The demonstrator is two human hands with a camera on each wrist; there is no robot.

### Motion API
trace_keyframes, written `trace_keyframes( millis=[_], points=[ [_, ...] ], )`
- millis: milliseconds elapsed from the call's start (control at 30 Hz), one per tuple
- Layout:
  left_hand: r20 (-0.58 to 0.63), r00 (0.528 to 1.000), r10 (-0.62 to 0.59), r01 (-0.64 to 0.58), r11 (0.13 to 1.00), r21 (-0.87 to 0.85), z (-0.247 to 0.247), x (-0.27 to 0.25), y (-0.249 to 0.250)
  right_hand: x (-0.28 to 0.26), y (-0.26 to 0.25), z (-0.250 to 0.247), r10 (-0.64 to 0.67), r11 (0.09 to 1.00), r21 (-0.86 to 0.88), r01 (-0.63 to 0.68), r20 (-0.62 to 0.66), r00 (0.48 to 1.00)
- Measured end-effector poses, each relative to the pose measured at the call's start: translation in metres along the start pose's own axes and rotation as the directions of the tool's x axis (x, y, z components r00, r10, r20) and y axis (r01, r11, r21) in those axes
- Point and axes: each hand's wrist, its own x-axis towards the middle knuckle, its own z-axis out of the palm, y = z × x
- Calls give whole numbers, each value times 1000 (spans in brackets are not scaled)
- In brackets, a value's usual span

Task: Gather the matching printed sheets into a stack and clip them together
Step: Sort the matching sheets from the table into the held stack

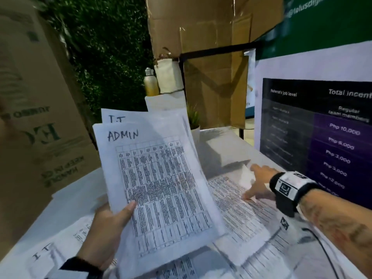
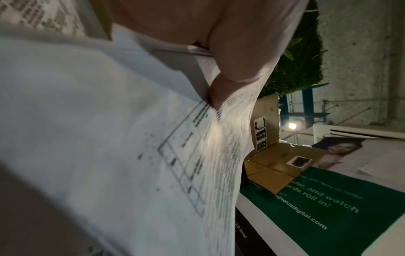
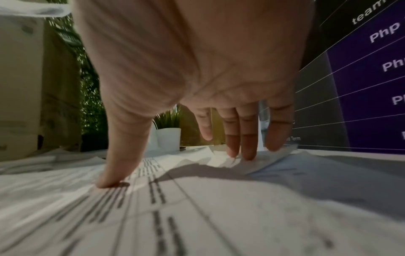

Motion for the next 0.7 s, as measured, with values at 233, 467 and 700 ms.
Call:
trace_keyframes(
  millis=[233, 467, 700],
  points=[
    [-43, 997, -69, 65, 994, -94, -4, 2, -13, 2, -1, 0, -3, 1000, -22, 5, 68, 998],
    [6, 996, -88, 89, 990, -112, -2, 2, -20, 2, -4, 1, -15, 1000, -19, 17, 88, 996],
    [0, 990, -138, 132, 949, -285, -14, 9, -29, 18, 13, -19, -52, 820, 555, 144, -178, 983]
  ],
)
